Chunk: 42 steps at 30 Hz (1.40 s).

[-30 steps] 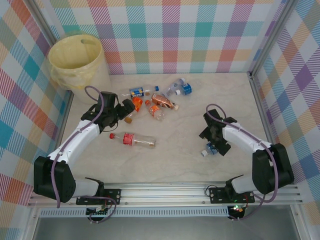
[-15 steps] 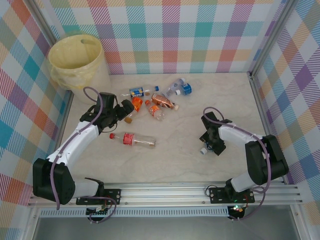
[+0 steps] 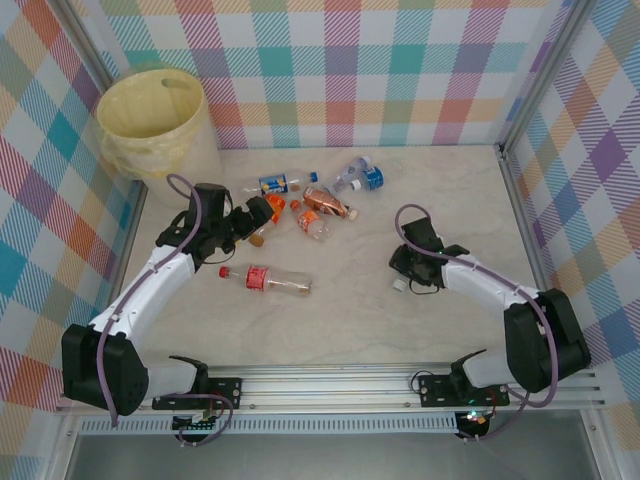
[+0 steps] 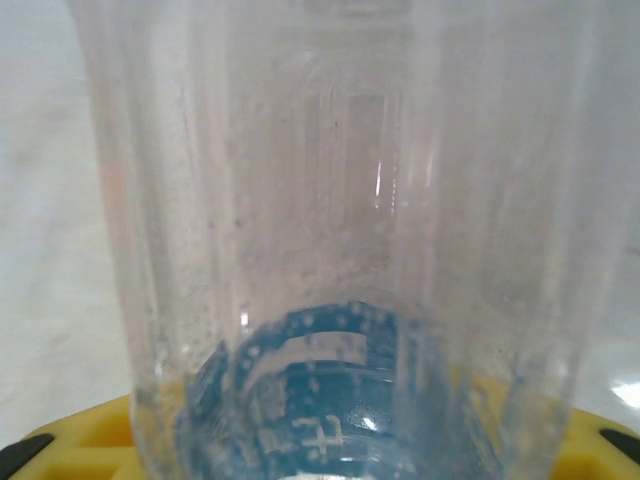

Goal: Put the plastic bottles in the bin

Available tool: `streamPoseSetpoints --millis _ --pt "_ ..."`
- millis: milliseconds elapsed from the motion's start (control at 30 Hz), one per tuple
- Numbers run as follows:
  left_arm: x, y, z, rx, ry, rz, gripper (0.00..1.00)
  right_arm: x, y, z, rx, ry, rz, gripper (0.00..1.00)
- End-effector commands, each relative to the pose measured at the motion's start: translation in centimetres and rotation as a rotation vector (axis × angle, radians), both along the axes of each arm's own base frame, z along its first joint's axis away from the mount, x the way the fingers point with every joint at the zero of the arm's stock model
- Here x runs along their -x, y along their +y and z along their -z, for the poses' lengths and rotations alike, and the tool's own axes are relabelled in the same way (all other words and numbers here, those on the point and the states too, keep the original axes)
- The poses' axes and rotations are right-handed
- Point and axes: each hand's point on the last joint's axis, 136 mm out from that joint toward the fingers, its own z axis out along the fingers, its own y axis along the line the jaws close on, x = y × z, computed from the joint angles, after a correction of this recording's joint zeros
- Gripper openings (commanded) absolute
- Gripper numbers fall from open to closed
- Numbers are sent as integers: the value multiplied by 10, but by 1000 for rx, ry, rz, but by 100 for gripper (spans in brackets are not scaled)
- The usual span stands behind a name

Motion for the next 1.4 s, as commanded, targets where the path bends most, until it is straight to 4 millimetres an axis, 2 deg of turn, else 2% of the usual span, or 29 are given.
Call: streamPoseSetpoints --millis 0,167,333,500,633,767,900,1067,1233,1367 --pt "2 -10 -17 58 -56 62 100 -32 39 -60 -84 -248 -186 44" --pt "5 -39 -44 185 -165 206 100 -41 89 -108 -164 -426 -403 44" --pt "18 -64 -72 288 -258 350 100 -42 139 -152 -253 -579 -609 42" --pt "31 -85 -85 338 -278 464 100 -40 179 -179 -342 -672 -767 41" --pt "34 -92 -96 348 -324 492 100 -33 205 -185 -368 -698 -888 42" --pt "30 -89 -101 331 -354 461 100 -22 225 -188 -404 -700 -998 42" --pt "29 -96 -118 338 -407 501 100 -12 244 -194 -445 -691 -1087 43" --pt "21 -96 -111 183 -407 540 100 0 260 -204 -526 -657 -1180 44" --pt "23 -107 -126 84 -511 682 99 15 274 -208 -618 -594 -1286 45" --pt "7 -105 -123 30 -532 665 98 25 279 -217 -666 -586 -1335 45"
